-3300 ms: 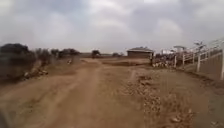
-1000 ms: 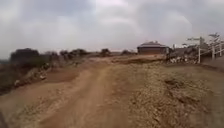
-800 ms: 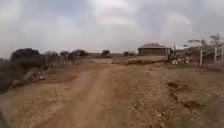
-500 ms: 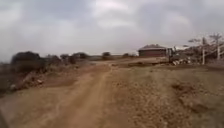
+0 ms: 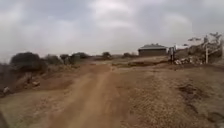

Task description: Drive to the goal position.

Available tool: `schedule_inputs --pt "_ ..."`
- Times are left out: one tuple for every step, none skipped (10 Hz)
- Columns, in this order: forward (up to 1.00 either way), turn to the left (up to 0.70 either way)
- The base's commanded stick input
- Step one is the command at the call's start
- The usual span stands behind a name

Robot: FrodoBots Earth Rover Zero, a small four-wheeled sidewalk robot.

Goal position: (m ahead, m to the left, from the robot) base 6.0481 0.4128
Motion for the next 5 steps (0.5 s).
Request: schedule_inputs --pt "0.50 0.47" --pt "0.50 0.44" --pt "0.50 0.00" --pt "0.50 0.00" --pt "0.50 0.00"
